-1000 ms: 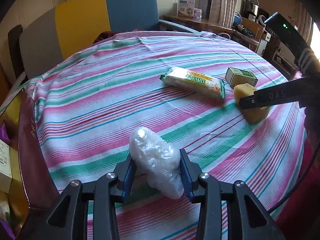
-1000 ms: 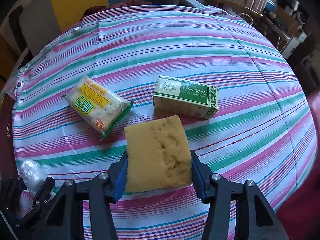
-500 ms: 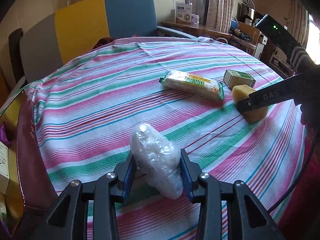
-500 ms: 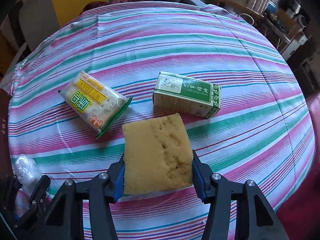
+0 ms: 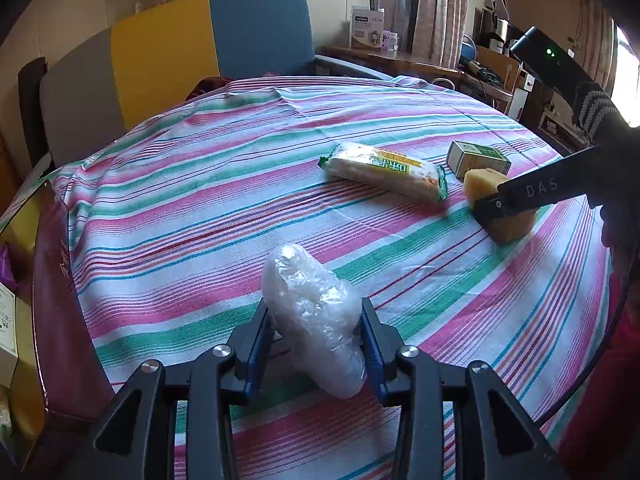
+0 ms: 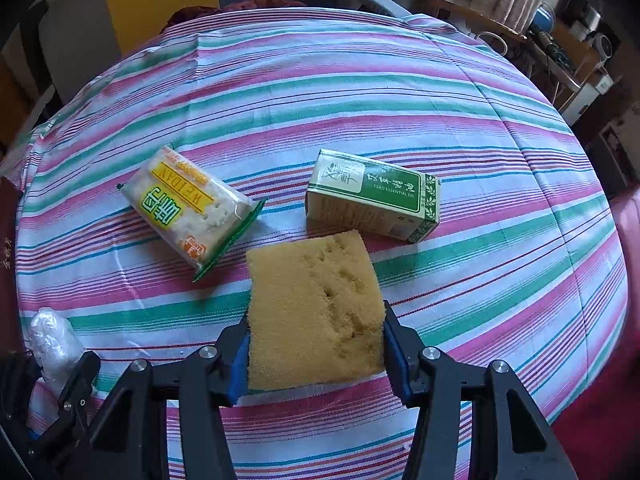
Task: Organize objects
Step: 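Carry the clear plastic bag into the gold tray and release it with the left tool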
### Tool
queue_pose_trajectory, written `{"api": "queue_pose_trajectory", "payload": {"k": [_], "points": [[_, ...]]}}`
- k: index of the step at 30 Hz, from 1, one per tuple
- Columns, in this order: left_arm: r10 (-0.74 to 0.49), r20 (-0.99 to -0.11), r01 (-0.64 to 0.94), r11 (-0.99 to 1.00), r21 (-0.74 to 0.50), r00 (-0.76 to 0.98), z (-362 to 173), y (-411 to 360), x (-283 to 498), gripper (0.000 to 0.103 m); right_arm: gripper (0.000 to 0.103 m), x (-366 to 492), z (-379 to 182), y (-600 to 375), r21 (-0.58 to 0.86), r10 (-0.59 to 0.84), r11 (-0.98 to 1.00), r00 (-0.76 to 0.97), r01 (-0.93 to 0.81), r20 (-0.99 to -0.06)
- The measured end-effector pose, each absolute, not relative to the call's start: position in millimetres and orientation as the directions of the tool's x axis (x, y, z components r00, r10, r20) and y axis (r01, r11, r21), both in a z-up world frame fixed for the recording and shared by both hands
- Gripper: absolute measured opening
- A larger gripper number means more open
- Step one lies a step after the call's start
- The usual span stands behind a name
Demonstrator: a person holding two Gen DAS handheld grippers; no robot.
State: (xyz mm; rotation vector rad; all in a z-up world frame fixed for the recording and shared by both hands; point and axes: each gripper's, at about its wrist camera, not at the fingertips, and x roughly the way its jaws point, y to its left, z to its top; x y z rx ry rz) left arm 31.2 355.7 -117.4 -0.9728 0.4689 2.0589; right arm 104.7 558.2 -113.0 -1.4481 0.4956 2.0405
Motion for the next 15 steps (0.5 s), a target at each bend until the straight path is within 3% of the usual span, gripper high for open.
{"api": "queue_pose_trajectory", "payload": {"k": [15], "points": [[0.529, -0.750, -0.802, -0.597, 0.005, -0.398, -88, 342, 45, 0.036, 0.055, 93, -90, 563, 0.037, 0.297, -0.768, -0.408, -0.639, -0.864]]}}
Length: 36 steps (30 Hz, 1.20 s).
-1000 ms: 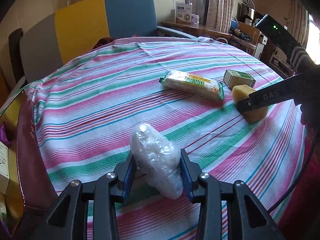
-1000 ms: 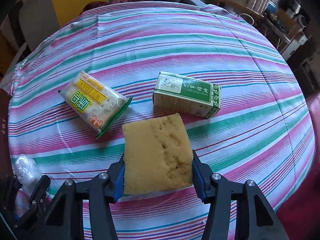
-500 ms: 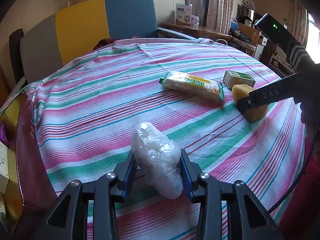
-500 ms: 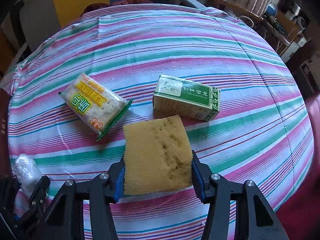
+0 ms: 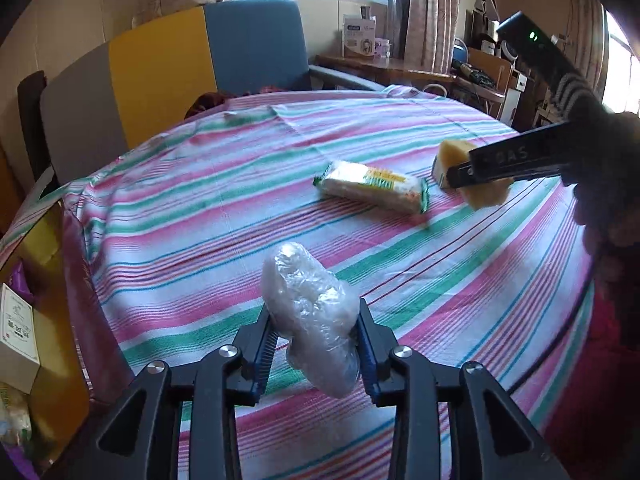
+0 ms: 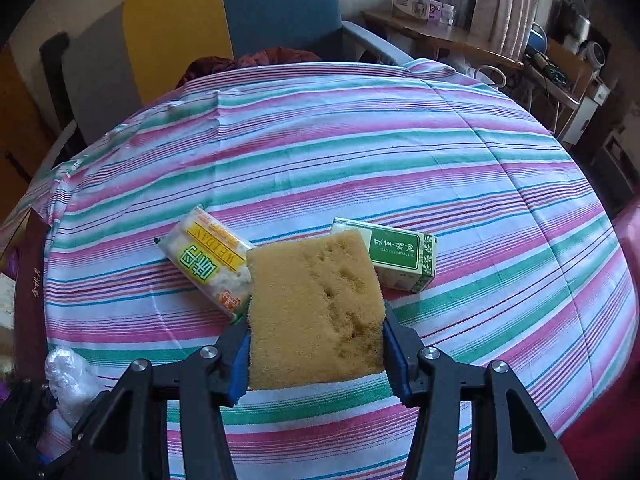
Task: Organize objects
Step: 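Carry the clear plastic bag into the gold tray and release it with the left tool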
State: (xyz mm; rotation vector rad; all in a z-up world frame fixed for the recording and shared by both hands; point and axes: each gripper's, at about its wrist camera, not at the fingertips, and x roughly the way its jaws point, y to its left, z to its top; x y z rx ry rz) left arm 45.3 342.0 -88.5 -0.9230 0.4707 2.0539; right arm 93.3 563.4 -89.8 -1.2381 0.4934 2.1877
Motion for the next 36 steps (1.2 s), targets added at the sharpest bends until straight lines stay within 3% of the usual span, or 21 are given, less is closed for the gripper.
{"api": "queue_pose_trajectory", "payload": {"k": [10, 18, 28, 36], "points": [[0.572, -0.714, -0.777, -0.626, -0.063, -0.403, -49, 307, 46, 0.036, 0.055, 95, -73, 540, 0.031, 0.313, -0.816, -0.484, -0.578, -0.817], [0.528, -0.690, -0.627, -0.767, -0.137, -0.495, -23, 227, 0, 0.036, 0.055, 94, -72, 537, 0.027, 0.314, -0.822, -0.492, -0.569, -0.812], [0.334, -0.784, -0.388, -0.912, -0.129, -0.524, -63, 112, -51, 0.036, 0.055, 92, -70, 530, 0.018, 0.316, -0.833, -0.502, -0.554, -0.805], [0.299, -0.819, -0.338, -0.931, -0.138, -0.490, -92, 89, -63, 0.040, 0.055, 89, -72, 526, 0.003, 0.319, -0.840, -0.498, -0.543, -0.807]]}}
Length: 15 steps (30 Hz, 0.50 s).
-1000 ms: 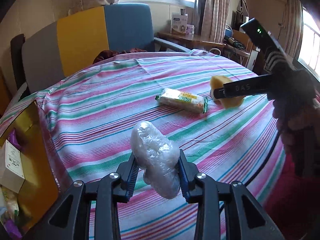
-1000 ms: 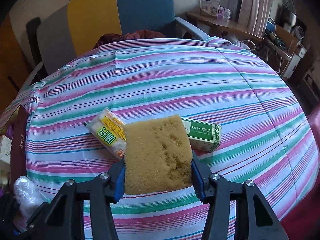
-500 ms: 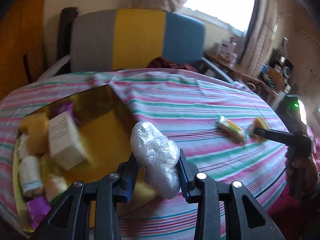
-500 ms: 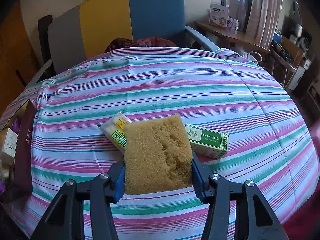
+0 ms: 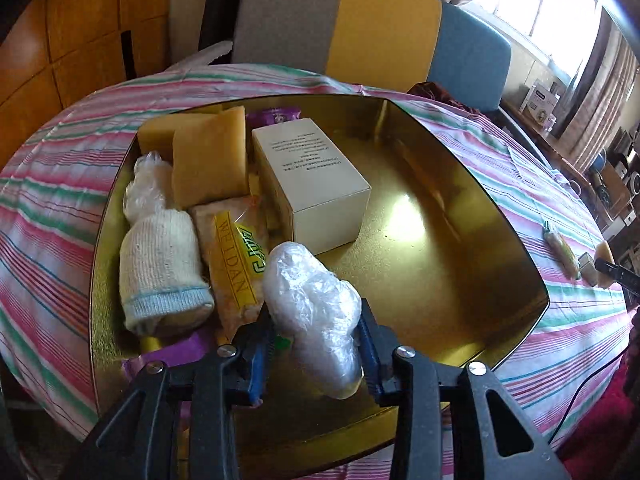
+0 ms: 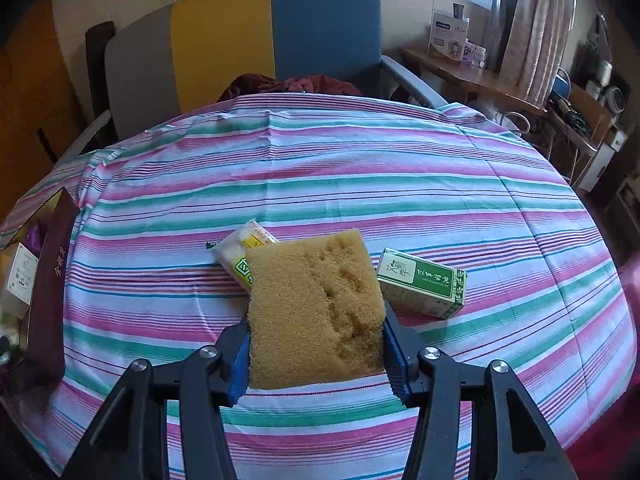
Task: Organize objects
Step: 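Carry the clear plastic bag into the gold tray and release it with the left tool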
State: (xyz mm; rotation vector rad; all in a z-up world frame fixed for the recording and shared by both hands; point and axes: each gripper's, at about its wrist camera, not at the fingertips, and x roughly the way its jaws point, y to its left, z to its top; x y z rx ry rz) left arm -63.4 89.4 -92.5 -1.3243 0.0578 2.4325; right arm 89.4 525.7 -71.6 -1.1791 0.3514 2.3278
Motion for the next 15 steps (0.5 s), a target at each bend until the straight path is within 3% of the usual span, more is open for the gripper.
{"api": "queue_pose_trajectory", "payload": {"k": [7, 15], "points": [[0.347, -0.819, -0.349, -0.917, -0.193, -0.457, -85, 89, -59, 0.049, 0.056, 89, -70, 522, -0.005, 0.325, -0.844, -0.505, -0.536, -0.800], [0.352, -0.777, -0.303, -0.928, -0.216, -0.522, -66, 66, -55, 0.049, 0.056, 84, -52, 504, 0.049, 0.276, -0.870, -0.565, -0.492, -0.777]]}}
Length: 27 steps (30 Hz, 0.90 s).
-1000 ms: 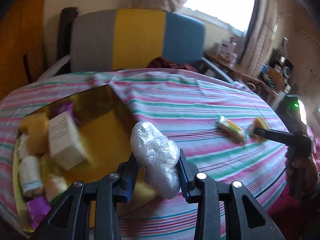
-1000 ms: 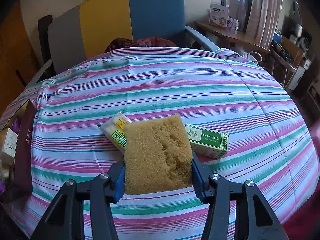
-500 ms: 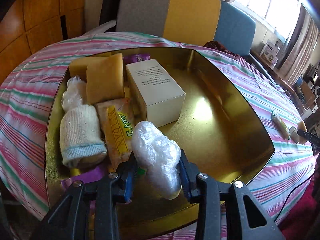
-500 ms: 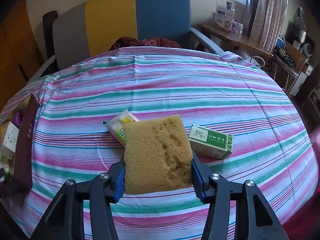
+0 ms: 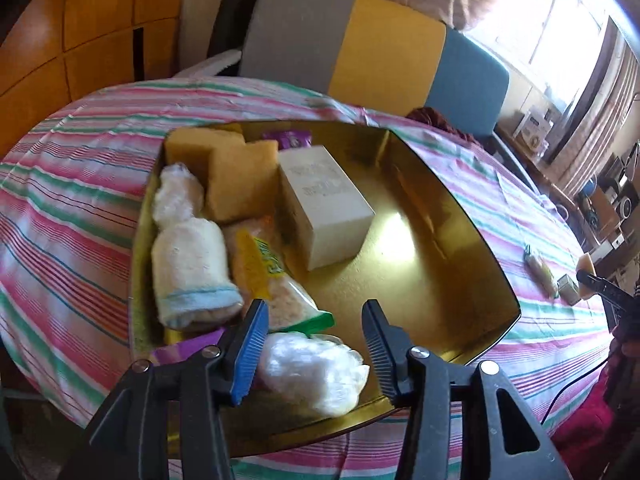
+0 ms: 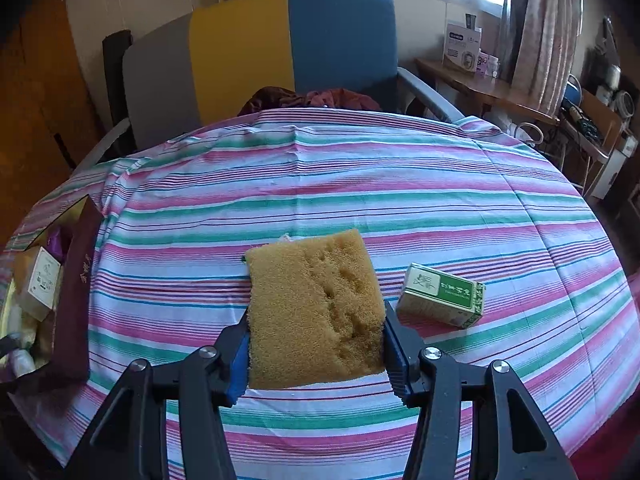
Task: Organize objects
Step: 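Carry the clear plastic bag into the gold tray and release it with the left tool, then lower the yellow sponge into the gold tray and release it with the right tool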
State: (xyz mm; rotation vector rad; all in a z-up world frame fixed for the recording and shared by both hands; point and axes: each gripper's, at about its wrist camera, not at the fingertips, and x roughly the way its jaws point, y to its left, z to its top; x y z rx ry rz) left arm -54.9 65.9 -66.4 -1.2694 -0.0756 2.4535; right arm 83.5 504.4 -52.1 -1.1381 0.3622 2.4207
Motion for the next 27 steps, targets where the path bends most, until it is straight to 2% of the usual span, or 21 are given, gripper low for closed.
{"api": "queue_pose_trajectory", "payload": {"k": [4, 9, 15, 25, 27], "points": [[0.322, -0.771, -0.271, -0.942, -0.200, -0.549, -64, 58, -56, 0.049, 0.056, 65, -31, 463, 0.065, 0.218, -0.913, -0.617, -0.402, -0.756], [0.300, -0.757, -0.248, -0.951, -0.186, -0.581, -60, 50, -54, 0.049, 0.057, 30, -10, 378, 0.110, 0.058, -0.974, -0.683, -0.199, -0.728], [0.303, -0.740, -0.240, -0.951, -0.194, -0.601, -57, 38, -50, 0.049, 0.057, -21, -27, 277, 0.154, -0.126, -0.988, -0.639, 0.011, -0.759], [0.293, -0.756, -0.206, -0.956, -0.211, -0.585, -67, 24, -51, 0.049, 0.059, -80, -92, 211, 0.172, -0.163, -0.985, -0.481, 0.026, -0.862], [0.291, -0.756, -0.203, -0.956, -0.211, -0.586, -68, 23, -50, 0.049, 0.063, -81, -100, 205, 0.186, -0.180, -0.982, -0.470, 0.034, -0.864]]}}
